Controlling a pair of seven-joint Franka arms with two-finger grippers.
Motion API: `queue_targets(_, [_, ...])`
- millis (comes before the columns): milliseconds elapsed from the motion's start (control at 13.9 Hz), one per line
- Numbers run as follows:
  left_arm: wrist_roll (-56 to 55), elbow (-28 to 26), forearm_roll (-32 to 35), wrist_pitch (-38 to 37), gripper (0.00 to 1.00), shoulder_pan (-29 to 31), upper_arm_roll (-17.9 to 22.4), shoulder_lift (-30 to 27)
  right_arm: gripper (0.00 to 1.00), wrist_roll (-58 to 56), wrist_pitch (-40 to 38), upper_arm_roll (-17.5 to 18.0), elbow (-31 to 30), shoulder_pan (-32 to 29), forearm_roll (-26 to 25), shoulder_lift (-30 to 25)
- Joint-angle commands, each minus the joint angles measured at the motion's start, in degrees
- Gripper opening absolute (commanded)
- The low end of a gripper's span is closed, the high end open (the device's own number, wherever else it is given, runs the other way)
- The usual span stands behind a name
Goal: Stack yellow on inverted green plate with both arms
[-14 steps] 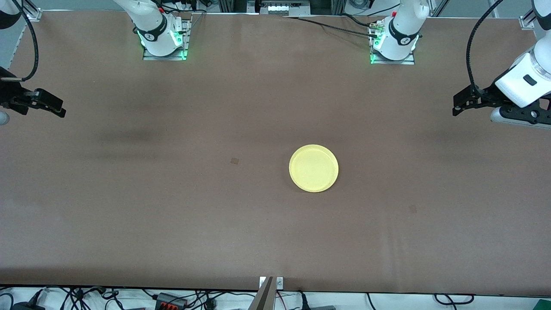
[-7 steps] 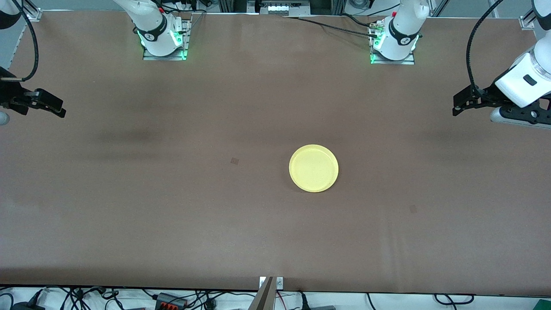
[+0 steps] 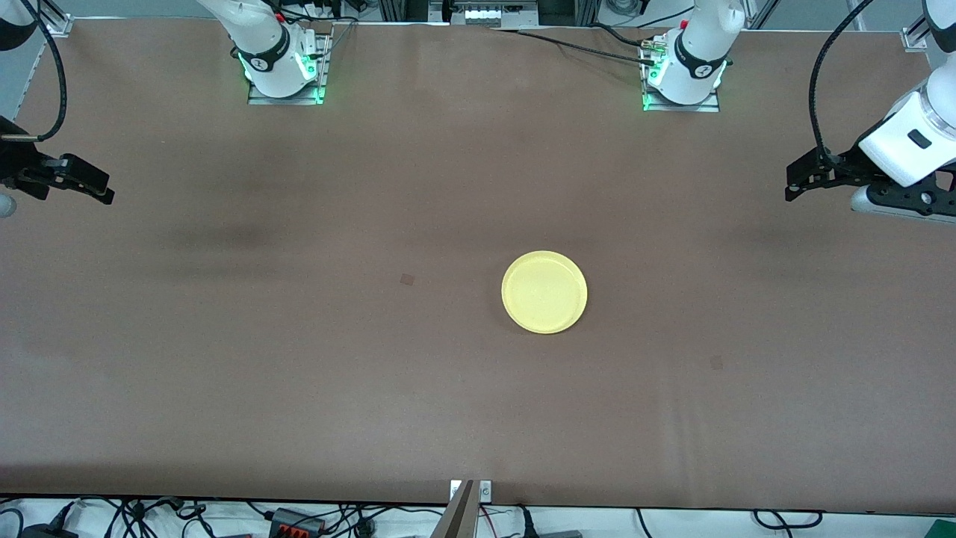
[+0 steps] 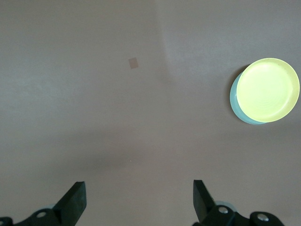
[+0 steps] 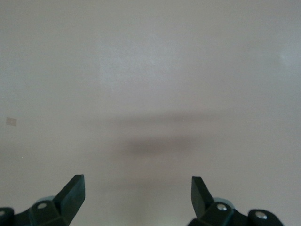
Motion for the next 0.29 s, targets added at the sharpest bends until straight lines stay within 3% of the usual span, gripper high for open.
queue_targets(0, [0.64, 1.36, 1.06, -1.03, 1.0, -0.12, -0.13, 0.17, 1.0, -0.76, 0.53, -0.29, -0.76, 0.49, -0.38, -0.72])
queue_targets(216, [0.37, 1.28, 1.06, -1.2, 1.0, -0.12, -0.13, 0.08, 1.0, -0.76, 0.53, -0.29, -0.76, 0.41, -0.38, -0.72])
